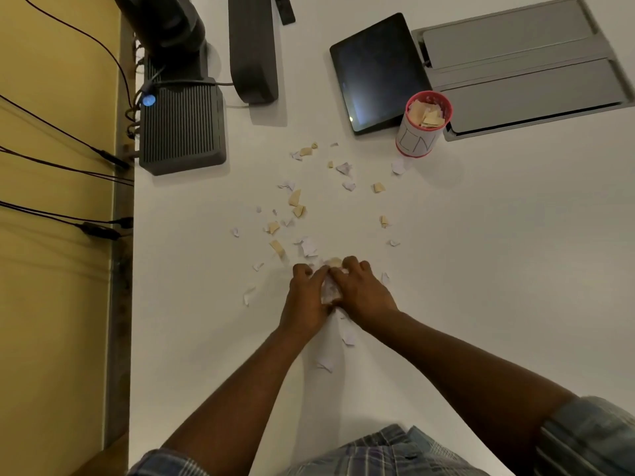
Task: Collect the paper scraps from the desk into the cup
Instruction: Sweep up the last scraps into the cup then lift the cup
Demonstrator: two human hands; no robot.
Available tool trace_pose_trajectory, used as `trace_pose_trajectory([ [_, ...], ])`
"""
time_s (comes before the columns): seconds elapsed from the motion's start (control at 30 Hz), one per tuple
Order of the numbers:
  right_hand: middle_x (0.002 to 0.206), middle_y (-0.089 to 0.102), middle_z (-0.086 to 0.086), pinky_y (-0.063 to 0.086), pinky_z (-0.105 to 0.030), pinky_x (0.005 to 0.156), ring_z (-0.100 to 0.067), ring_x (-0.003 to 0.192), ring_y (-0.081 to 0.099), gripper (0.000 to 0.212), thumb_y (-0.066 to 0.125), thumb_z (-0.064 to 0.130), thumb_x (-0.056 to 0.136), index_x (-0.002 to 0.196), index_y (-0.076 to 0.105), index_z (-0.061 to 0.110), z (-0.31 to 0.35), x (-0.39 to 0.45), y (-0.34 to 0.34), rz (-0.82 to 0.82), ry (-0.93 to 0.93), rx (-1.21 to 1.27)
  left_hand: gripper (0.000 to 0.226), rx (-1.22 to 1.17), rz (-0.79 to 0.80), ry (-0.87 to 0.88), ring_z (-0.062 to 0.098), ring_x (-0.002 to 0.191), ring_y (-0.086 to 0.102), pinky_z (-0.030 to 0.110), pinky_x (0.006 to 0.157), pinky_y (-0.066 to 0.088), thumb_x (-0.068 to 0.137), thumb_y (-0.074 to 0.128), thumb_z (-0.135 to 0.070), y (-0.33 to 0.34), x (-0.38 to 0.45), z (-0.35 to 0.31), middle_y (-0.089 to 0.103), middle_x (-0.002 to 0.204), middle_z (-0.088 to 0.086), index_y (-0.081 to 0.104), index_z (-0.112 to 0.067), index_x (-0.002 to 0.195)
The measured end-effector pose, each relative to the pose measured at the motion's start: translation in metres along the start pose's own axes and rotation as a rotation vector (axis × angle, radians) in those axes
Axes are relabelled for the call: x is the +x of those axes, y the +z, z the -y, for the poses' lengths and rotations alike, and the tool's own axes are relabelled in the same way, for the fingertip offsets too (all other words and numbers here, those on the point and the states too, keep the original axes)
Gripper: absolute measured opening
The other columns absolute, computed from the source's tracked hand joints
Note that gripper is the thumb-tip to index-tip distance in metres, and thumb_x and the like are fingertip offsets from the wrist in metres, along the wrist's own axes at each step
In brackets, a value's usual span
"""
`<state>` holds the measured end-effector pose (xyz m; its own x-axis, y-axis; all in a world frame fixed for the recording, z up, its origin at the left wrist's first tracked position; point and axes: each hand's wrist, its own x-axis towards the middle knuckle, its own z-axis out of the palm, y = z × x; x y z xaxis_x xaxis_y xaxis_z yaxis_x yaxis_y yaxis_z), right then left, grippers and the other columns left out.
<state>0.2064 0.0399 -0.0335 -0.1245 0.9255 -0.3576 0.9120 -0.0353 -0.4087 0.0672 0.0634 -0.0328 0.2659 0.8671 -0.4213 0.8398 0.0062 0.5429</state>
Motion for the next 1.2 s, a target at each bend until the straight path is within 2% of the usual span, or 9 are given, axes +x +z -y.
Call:
trace_pose_trajectory([
  [0.13, 0.113, 0.048, -0.012, 0.042, -0.033, 0.057, -0.027, 0.100, 0.048, 0.031, 0.052, 0.011, 0.092, 0.124, 0.051, 0.012, -0.001, -0.009, -0.001, -0.031, -0.103, -0.062, 0.024, 0.032, -0.018, 0.079, 0.011, 0.085, 0.055, 0.025, 0.074, 0.052, 0.085, 0.064, -0.025, -0.004, 0.005, 0.002, 0.048, 0.105, -0.002, 0.059, -0.018, 0.108],
  [0.2, 0.108, 0.050, -0.012, 0.035, -0.032, 0.056, -0.027, 0.093, 0.050, 0.022, 0.046, 0.008, 0.094, 0.115, 0.054, 0.009, -0.004, -0.016, 0.001, -0.026, -0.122, -0.096, 0.013, 0.058, -0.042, 0.122, 0.011, 0.079, 0.054, 0.025, 0.071, 0.050, 0.088, 0.060, -0.022, -0.003, 0.005, 0.003, 0.051, 0.099, 0.000, 0.063, -0.015, 0.099],
  [0.37, 0.099, 0.055, -0.007, 0.045, -0.035, 0.063, -0.027, 0.085, 0.057, 0.018, 0.044, 0.015, 0.096, 0.102, 0.061, 0.011, -0.021, -0.027, -0.003, -0.059, -0.075, -0.058, 0.006, 0.045, -0.114, 0.104, 0.016, 0.078, 0.058, 0.024, 0.068, 0.046, 0.085, 0.063, -0.013, -0.002, 0.012, 0.000, 0.060, 0.089, 0.005, 0.068, -0.010, 0.085],
  [0.57, 0.098, 0.073, -0.011, 0.048, -0.024, 0.079, -0.026, 0.087, 0.067, 0.014, 0.066, 0.009, 0.085, 0.095, 0.076, 0.009, -0.055, -0.006, -0.056, -0.180, 0.159, 0.295, 0.005, -0.075, -0.121, 0.057, 0.015, 0.075, 0.063, 0.020, 0.064, 0.046, 0.080, 0.069, -0.010, -0.014, 0.033, -0.005, 0.069, 0.079, 0.006, 0.072, -0.008, 0.077],
  [0.73, 0.077, 0.074, -0.001, 0.040, -0.001, 0.063, -0.005, 0.068, 0.063, 0.011, 0.068, 0.019, 0.084, 0.082, 0.077, 0.013, -0.078, 0.028, -0.140, -0.306, 0.190, 0.406, 0.002, -0.141, -0.119, 0.044, 0.005, 0.063, 0.058, 0.003, 0.052, 0.037, 0.079, 0.072, -0.013, -0.025, 0.045, -0.011, 0.066, 0.070, -0.005, 0.074, -0.013, 0.079],
  [0.83, 0.076, 0.073, -0.004, 0.049, -0.016, 0.073, -0.013, 0.070, 0.067, 0.018, 0.067, 0.029, 0.086, 0.092, 0.076, 0.014, -0.095, 0.060, -0.187, -0.395, 0.210, 0.353, 0.004, -0.139, -0.091, 0.028, 0.008, 0.066, 0.060, 0.005, 0.053, 0.036, 0.080, 0.071, -0.014, -0.026, 0.047, -0.013, 0.068, 0.074, -0.002, 0.074, -0.012, 0.080],
  [0.97, 0.103, 0.072, -0.016, 0.053, -0.033, 0.087, -0.028, 0.091, 0.069, 0.027, 0.066, 0.027, 0.088, 0.106, 0.071, 0.008, -0.122, 0.113, -0.233, -0.520, 0.228, 0.049, 0.005, -0.133, -0.087, 0.004, 0.009, 0.065, 0.061, 0.006, 0.052, 0.036, 0.081, 0.070, -0.015, -0.025, 0.043, -0.013, 0.069, 0.074, 0.001, 0.074, -0.012, 0.080],
  [1.1, 0.098, 0.069, -0.017, 0.052, -0.036, 0.083, -0.031, 0.089, 0.066, 0.041, 0.070, 0.036, 0.084, 0.106, 0.069, 0.001, -0.137, 0.162, -0.253, -0.386, 0.342, -0.173, 0.004, -0.173, -0.129, -0.021, 0.011, 0.072, 0.062, 0.006, 0.060, 0.039, 0.078, 0.073, -0.012, -0.024, 0.034, -0.013, 0.066, 0.078, -0.002, 0.072, -0.011, 0.082],
  [1.2, 0.096, 0.062, -0.019, 0.052, -0.043, 0.081, -0.037, 0.090, 0.063, 0.044, 0.074, 0.029, 0.080, 0.107, 0.060, -0.003, -0.134, 0.184, -0.248, -0.256, 0.427, -0.305, 0.006, -0.157, -0.145, -0.024, 0.008, 0.070, 0.060, 0.003, 0.060, 0.038, 0.077, 0.075, -0.014, -0.024, 0.028, -0.013, 0.062, 0.076, -0.005, 0.070, -0.012, 0.080],
])
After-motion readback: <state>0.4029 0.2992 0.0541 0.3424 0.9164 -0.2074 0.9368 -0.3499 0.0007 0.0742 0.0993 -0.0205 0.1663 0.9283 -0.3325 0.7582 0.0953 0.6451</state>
